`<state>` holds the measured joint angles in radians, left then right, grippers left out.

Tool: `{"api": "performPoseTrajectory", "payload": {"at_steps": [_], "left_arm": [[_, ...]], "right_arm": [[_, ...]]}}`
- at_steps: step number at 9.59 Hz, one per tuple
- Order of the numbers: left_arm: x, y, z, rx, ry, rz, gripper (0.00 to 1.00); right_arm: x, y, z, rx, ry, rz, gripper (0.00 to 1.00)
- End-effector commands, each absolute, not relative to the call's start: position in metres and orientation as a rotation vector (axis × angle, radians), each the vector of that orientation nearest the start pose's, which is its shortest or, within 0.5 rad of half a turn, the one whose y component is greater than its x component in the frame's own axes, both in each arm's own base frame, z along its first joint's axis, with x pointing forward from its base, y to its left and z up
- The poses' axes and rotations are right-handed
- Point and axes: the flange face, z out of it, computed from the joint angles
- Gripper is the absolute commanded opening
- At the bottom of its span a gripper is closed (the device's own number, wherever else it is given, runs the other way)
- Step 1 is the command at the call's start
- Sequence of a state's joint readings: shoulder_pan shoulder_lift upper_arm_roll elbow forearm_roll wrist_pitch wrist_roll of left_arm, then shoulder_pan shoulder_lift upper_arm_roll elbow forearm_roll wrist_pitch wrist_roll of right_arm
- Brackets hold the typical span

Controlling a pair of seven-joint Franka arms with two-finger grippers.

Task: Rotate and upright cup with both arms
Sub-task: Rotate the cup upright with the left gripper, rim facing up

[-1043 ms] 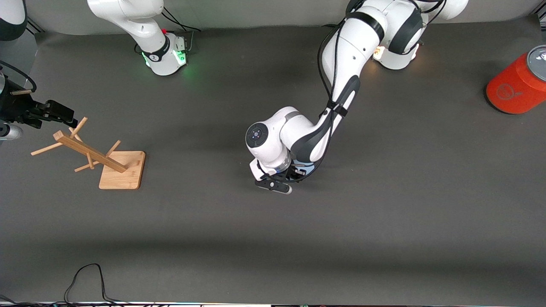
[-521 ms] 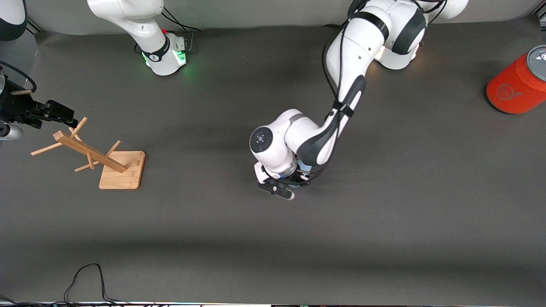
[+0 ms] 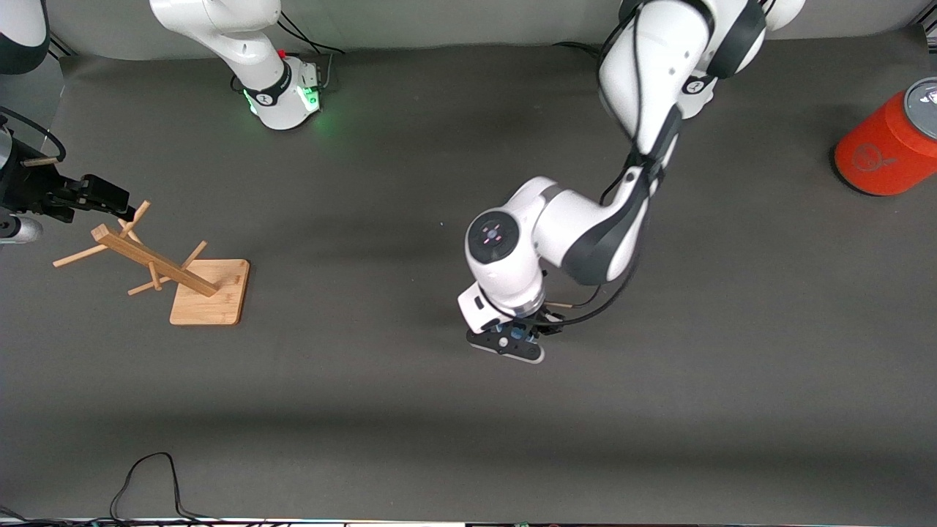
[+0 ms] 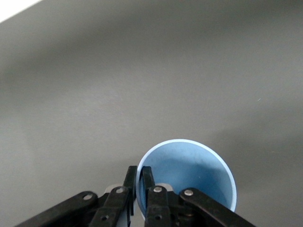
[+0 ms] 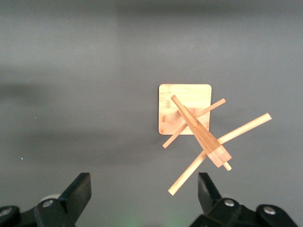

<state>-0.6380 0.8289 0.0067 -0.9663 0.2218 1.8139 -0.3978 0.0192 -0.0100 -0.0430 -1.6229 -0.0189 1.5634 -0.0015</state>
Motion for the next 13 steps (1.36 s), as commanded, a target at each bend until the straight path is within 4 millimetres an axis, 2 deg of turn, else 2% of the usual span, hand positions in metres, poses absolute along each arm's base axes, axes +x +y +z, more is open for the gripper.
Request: {"api": "performPoseTrajectory", "payload": {"at_steps": [1, 2, 4, 8, 10, 13], "left_arm": [[0.615, -0.427, 0.442, -2.975, 0.296, -0.204, 0.0], [0.606, -0.421, 0.453, -2.989, 0.248, -0.228, 0.0], [0.587, -0.408, 0.447, -3.032, 0.229, -0.321, 0.0], [0.545, -0.401, 0.389, -3.121, 0.054, -0.44, 0.0], [0.526, -0.389, 0.361, -3.173, 0.037, -0.524, 0.0], [0.507, -0.394, 0.329, -3.097, 0.073, -0.647, 0.0]], "right_arm": [[0.552, -0.013, 0.608, -3.146, 0.017, 0.063, 1.0], [0.552, -0.013, 0.608, -3.145, 0.017, 0.063, 1.0], [0.553, -0.01, 0.607, -3.145, 0.007, 0.063, 1.0], [0.554, -0.009, 0.605, -3.143, 0.005, 0.068, 1.0], [0.553, -0.009, 0.607, -3.143, 0.01, 0.068, 1.0], [0.551, -0.009, 0.609, -3.133, 0.012, 0.06, 1.0]]}}
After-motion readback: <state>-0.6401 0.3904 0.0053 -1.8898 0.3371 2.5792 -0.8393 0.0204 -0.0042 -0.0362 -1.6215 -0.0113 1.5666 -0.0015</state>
